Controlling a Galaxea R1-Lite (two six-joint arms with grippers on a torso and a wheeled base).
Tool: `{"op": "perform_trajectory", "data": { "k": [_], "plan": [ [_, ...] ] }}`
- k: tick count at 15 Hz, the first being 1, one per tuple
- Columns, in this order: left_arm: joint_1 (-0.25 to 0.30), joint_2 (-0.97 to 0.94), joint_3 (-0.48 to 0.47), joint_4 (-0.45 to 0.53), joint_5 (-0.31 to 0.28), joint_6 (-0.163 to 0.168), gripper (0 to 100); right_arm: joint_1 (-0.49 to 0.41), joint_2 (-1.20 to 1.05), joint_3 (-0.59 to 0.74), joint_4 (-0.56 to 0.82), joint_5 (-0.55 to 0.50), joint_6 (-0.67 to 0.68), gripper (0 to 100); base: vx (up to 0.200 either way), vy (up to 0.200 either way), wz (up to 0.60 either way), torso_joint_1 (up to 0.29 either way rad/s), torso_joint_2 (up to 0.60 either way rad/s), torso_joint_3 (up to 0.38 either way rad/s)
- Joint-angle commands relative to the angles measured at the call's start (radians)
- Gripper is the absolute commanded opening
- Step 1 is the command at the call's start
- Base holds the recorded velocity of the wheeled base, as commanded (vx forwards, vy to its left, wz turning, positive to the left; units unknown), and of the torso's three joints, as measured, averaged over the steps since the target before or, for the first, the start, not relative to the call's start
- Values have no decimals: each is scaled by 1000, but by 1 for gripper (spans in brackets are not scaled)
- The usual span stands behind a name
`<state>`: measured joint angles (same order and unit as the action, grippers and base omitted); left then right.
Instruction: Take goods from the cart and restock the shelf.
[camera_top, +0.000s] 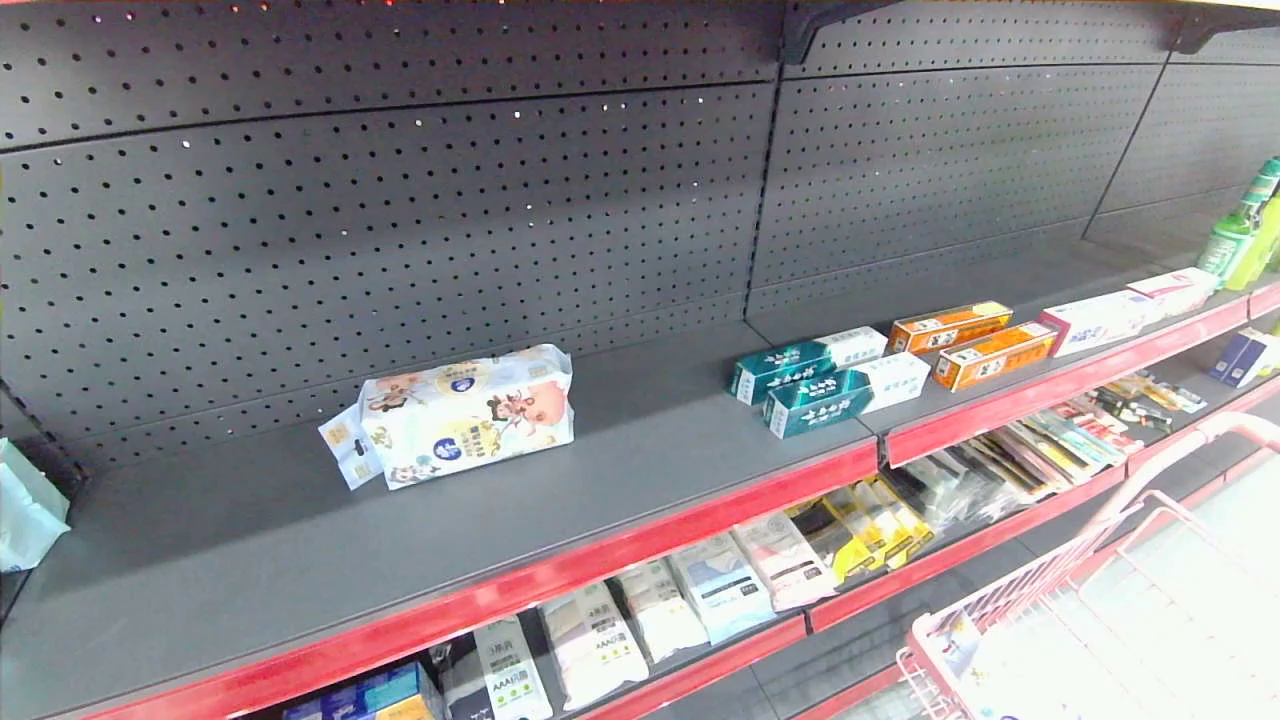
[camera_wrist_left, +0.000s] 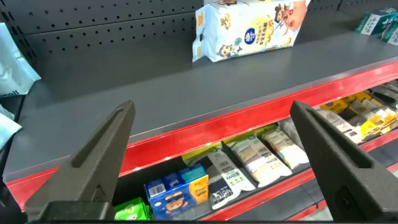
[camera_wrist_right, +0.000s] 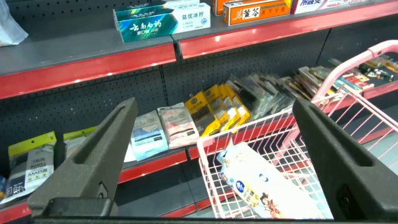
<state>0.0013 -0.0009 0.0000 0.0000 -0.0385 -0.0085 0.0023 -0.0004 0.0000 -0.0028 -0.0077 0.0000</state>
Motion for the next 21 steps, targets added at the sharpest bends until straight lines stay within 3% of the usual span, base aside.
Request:
{"op": "perform_trajectory", "data": {
  "k": [1, 9, 15, 18, 21],
  "plan": [
    [0, 1, 0, 0, 0, 1, 100, 1, 0, 0, 0, 0, 0, 100, 0, 0, 0, 0, 0, 0],
    [0, 1, 0, 0, 0, -1, 100, 1, 0, 0, 0, 0, 0, 100, -200, 0, 0, 2, 3, 4],
    [0, 1, 0, 0, 0, 1, 100, 1, 0, 0, 0, 0, 0, 100, 0, 0, 0, 0, 0, 0],
    [0, 1, 0, 0, 0, -1, 100, 1, 0, 0, 0, 0, 0, 100, 200, 0, 0, 1, 1, 2],
    [0, 1, 0, 0, 0, -1, 100, 2, 5, 0, 0, 0, -2, 100, 0, 0, 0, 0, 0, 0]
  ]
}}
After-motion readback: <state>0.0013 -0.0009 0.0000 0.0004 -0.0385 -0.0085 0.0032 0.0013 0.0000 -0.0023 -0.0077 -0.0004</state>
